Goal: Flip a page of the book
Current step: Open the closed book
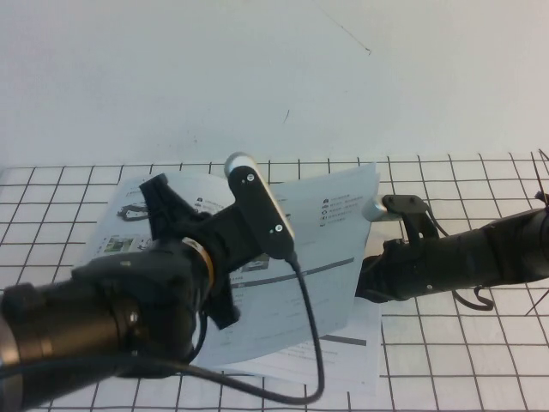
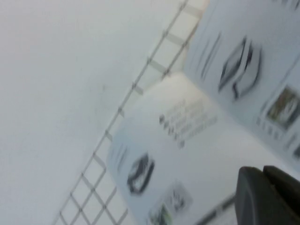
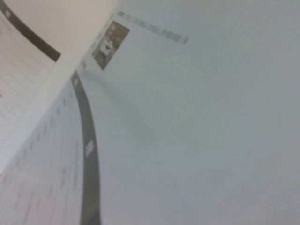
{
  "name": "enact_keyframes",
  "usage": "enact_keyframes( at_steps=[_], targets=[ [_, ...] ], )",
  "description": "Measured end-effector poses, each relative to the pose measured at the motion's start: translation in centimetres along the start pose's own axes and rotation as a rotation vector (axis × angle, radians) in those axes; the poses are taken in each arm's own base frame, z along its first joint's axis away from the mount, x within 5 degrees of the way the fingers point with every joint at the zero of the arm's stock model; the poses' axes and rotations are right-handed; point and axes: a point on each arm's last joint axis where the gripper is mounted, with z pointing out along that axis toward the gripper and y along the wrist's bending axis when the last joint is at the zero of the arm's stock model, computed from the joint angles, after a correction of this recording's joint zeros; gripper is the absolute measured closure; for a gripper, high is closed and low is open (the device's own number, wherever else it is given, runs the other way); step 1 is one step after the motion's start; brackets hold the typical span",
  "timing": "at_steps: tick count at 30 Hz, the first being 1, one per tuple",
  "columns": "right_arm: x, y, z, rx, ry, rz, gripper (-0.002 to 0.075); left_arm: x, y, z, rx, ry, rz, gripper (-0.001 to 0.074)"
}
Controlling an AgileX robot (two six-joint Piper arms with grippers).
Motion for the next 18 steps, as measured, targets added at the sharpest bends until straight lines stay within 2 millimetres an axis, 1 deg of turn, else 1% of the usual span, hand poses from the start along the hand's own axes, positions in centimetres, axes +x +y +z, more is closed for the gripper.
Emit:
enact_keyframes(
  at_steps=[1, 3, 4, 6, 8, 11, 13, 15, 18],
  targets=[
    [0.0, 0.0, 0.0, 0.000, 0.000, -0.001, 0.0724, 0.3, 0.3, 0.1, 0.011, 0.077, 0.024, 0.0737],
    [0.0, 0.0, 0.0, 0.000, 0.000, -0.001, 0.0724, 0.9, 0.4, 0.1, 0.101, 0.194, 0.018, 0.0737],
    [0.0, 0.0, 0.0, 0.000, 0.000, -0.001, 0.0724, 0.8, 0.1, -0.1, 0.179, 0.227, 0.007, 0.0737],
    [0.0, 0.0, 0.0, 0.000, -0.001, -0.001, 0.0724, 0.4, -1.0, -0.7, 0.349, 0.238, -0.027, 0.0737],
    [0.0, 0.0, 0.0, 0.000, -0.001, -0.001, 0.0724, -0.5, -2.3, -1.4, 0.507, 0.174, -0.030, 0.0737],
    [0.0, 0.0, 0.0, 0.000, -0.001, -0.001, 0.0724, -2.0, -4.1, -2.4, 0.652, 0.037, -0.007, 0.0737],
    [0.0, 0.0, 0.0, 0.000, -0.001, -0.001, 0.0724, -3.0, -5.2, -3.0, 0.707, -0.033, 0.010, 0.0737],
    [0.0, 0.0, 0.0, 0.000, -0.002, 0.001, 0.0724, -3.5, -6.3, -3.4, 0.748, -0.068, 0.034, 0.0737],
    [0.0, 0.0, 0.0, 0.000, -0.004, 0.003, 0.0724, -4.0, -7.9, -3.1, 0.775, -0.087, 0.070, 0.0737]
  ],
)
